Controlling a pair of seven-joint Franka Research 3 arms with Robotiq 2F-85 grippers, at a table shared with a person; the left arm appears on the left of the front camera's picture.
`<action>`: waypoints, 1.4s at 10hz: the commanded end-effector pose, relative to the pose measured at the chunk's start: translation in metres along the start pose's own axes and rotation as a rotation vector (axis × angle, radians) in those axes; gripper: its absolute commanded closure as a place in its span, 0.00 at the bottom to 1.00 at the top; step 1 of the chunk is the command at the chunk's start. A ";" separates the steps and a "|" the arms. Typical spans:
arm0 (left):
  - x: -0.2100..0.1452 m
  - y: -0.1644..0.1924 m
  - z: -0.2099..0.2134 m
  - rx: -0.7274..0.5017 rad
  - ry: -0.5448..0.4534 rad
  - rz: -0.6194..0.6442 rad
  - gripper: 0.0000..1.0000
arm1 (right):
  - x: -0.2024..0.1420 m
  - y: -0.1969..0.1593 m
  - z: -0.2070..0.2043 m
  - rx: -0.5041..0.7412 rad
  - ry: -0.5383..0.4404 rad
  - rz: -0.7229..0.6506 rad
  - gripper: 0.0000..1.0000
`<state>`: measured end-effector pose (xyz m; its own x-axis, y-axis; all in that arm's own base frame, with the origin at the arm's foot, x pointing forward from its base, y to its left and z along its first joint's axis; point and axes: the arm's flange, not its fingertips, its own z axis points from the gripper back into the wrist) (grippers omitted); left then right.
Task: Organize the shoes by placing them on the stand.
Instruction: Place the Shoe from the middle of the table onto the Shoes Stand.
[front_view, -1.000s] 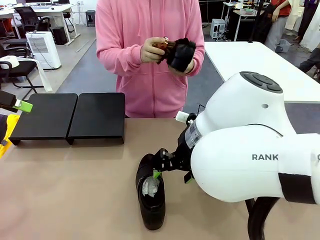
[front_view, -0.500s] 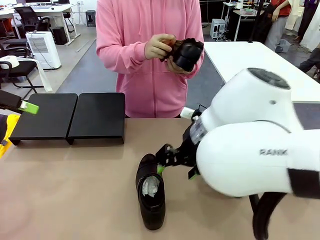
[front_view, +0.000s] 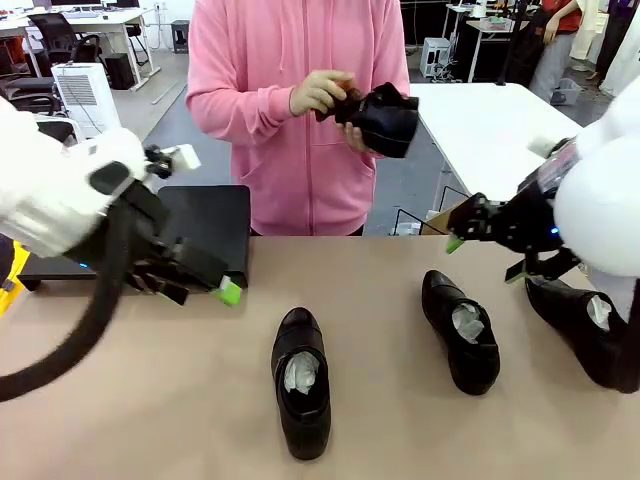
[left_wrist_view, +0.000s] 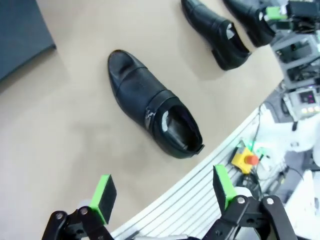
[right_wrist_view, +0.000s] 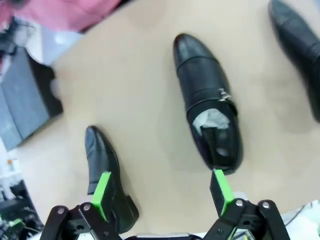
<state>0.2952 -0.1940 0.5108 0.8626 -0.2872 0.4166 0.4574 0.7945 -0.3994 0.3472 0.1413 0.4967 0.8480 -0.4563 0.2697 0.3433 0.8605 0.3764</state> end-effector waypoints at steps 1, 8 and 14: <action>-0.014 0.017 -0.012 0.104 -0.050 0.033 0.00 | -0.027 -0.022 -0.002 -0.028 -0.012 -0.104 0.00; 0.004 -0.094 -0.064 -0.025 0.085 0.010 0.00 | 0.037 -0.020 0.019 -0.128 -0.063 -0.134 0.00; -0.014 -0.150 -0.172 0.188 0.193 0.126 0.00 | 0.037 -0.032 0.015 -0.101 -0.057 -0.113 0.00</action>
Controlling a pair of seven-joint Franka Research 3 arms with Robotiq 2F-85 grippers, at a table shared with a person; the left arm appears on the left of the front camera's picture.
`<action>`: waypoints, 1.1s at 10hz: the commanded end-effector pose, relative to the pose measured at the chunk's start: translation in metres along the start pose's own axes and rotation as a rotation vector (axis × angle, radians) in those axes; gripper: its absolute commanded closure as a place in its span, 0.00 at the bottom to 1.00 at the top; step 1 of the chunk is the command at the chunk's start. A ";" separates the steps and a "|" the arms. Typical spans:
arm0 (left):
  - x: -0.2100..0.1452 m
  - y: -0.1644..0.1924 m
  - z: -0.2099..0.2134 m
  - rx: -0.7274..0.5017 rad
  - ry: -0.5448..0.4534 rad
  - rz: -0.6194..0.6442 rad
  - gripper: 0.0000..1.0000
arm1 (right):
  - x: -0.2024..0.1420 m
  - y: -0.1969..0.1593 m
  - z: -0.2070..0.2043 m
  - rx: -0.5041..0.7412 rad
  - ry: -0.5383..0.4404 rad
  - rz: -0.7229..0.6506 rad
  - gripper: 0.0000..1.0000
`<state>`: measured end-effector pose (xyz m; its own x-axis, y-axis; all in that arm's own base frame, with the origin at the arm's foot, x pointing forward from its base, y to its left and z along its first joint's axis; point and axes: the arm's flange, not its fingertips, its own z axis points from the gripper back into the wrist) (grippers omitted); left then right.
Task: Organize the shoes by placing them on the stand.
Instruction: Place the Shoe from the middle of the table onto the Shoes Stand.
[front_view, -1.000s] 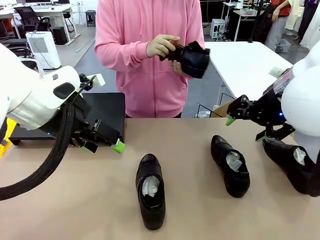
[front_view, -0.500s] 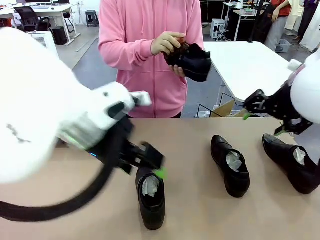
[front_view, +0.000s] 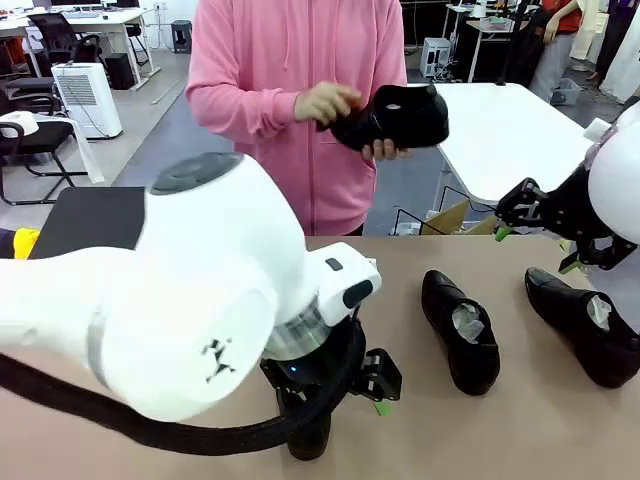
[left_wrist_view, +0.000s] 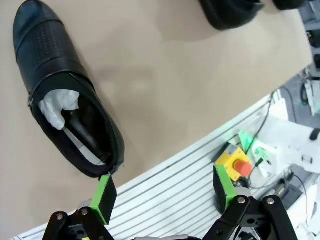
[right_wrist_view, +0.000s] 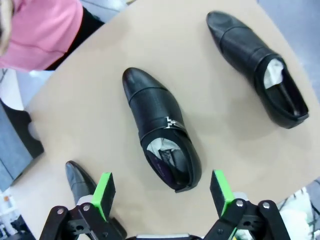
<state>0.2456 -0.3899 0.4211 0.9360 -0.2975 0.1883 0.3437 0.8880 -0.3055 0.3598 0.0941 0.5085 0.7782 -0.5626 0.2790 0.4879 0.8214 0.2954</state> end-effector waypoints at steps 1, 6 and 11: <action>0.015 -0.011 -0.012 0.070 -0.031 0.067 0.00 | 0.002 0.001 -0.001 0.025 -0.002 0.002 0.00; 0.050 -0.005 -0.052 0.123 -0.136 0.238 0.00 | 0.002 0.001 -0.001 0.025 -0.002 0.002 0.00; 0.060 0.012 -0.078 0.192 -0.109 0.285 0.07 | 0.002 0.001 -0.001 0.025 -0.002 0.002 0.00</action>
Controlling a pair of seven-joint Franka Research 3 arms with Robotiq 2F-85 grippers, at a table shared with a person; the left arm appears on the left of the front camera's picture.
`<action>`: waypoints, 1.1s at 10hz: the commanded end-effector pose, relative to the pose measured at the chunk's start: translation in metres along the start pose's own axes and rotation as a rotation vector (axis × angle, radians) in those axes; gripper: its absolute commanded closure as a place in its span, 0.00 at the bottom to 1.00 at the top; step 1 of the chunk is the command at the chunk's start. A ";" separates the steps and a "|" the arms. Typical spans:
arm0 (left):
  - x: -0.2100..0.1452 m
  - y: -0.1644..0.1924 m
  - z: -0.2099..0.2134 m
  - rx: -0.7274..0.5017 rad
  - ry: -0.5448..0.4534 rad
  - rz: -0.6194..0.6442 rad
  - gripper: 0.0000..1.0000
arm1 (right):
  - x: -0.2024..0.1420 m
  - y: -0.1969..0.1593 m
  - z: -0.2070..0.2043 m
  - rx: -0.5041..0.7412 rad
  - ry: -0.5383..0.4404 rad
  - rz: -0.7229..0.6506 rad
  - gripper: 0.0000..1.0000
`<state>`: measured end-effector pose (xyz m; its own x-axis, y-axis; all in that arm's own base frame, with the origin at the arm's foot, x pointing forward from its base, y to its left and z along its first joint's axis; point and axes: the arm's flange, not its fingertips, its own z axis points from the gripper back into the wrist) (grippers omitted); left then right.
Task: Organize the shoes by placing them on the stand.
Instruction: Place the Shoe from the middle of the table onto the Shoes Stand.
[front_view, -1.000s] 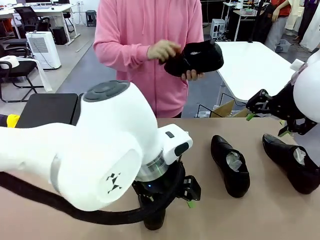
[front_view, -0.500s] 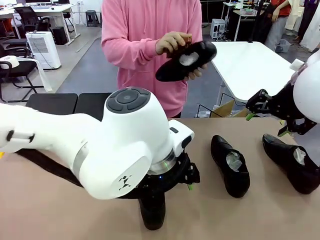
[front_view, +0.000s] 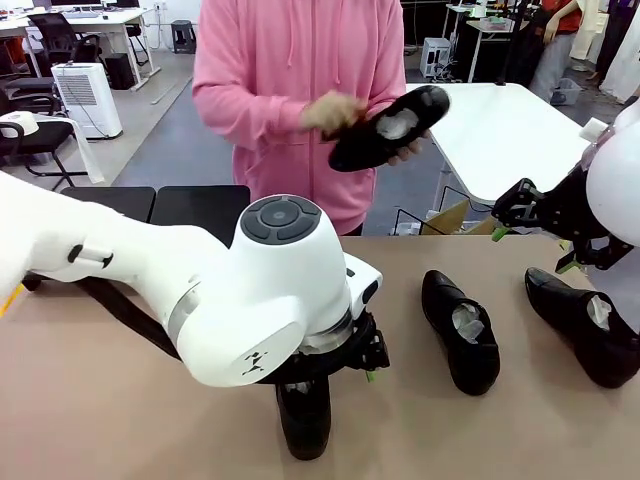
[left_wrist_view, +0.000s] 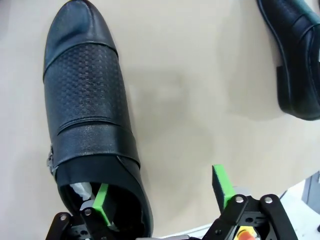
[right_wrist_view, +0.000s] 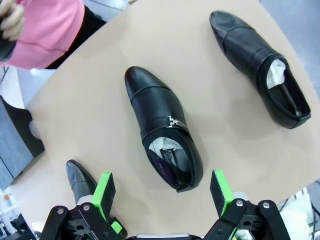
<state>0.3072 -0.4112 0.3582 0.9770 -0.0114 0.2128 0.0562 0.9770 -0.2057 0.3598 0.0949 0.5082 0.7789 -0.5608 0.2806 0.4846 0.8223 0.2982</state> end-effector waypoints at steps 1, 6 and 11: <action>0.005 -0.012 -0.010 0.052 0.001 0.014 0.18 | 0.002 0.000 -0.001 0.021 -0.002 0.000 0.00; 0.005 -0.006 -0.020 0.116 0.033 0.001 0.82 | 0.002 0.000 -0.001 0.021 -0.002 0.000 0.00; 0.004 0.002 -0.016 0.109 0.053 -0.025 1.00 | 0.002 0.000 -0.001 0.021 -0.002 0.000 0.00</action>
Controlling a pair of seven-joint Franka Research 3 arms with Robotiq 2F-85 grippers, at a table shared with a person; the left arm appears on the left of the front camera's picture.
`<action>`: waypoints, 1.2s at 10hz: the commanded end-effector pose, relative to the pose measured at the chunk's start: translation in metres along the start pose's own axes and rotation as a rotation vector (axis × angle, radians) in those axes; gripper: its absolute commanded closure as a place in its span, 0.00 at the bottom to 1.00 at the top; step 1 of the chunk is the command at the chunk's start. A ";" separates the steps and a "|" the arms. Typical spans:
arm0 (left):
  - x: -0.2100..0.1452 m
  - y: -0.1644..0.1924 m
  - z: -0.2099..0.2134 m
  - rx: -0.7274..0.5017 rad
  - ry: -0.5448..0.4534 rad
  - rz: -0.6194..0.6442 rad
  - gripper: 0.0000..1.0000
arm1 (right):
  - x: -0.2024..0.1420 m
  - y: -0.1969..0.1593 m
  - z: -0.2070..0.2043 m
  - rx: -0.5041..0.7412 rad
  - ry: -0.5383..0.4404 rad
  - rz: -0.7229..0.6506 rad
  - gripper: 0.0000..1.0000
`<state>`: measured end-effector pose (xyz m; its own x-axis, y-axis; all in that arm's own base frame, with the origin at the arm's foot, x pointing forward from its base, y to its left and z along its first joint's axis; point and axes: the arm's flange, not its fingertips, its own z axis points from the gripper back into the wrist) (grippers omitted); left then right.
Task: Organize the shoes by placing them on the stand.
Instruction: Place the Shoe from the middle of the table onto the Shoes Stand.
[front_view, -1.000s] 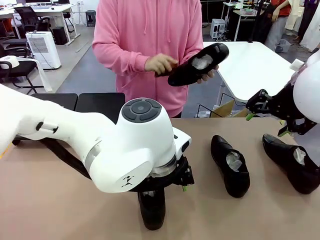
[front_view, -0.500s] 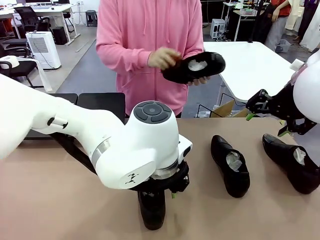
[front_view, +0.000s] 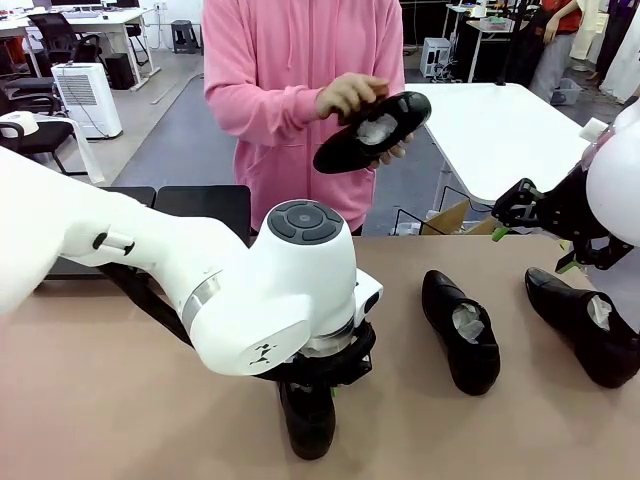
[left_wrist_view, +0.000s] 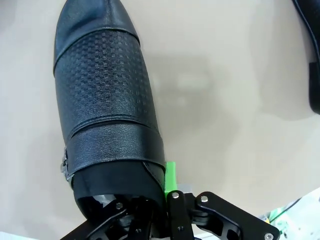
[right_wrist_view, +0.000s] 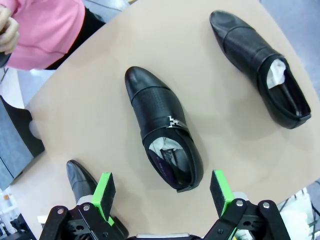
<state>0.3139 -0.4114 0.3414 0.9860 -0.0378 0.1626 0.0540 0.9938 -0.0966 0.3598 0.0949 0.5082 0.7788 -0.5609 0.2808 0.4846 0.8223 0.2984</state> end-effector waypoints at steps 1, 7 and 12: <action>0.001 0.000 0.003 -0.004 0.008 -0.013 1.00 | 0.002 0.000 -0.001 0.021 -0.001 0.000 0.00; 0.008 0.082 0.153 -0.041 -0.228 -0.190 1.00 | 0.002 0.000 -0.001 0.021 -0.001 0.000 0.00; 0.106 0.193 0.150 0.175 -0.496 -0.348 1.00 | 0.002 0.000 -0.001 0.021 -0.001 0.000 0.00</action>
<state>0.3824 -0.2015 0.4915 0.7761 -0.3173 0.5449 0.2703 0.9481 0.1671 0.3599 0.0943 0.5079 0.7780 -0.5621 0.2806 0.4854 0.8213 0.2996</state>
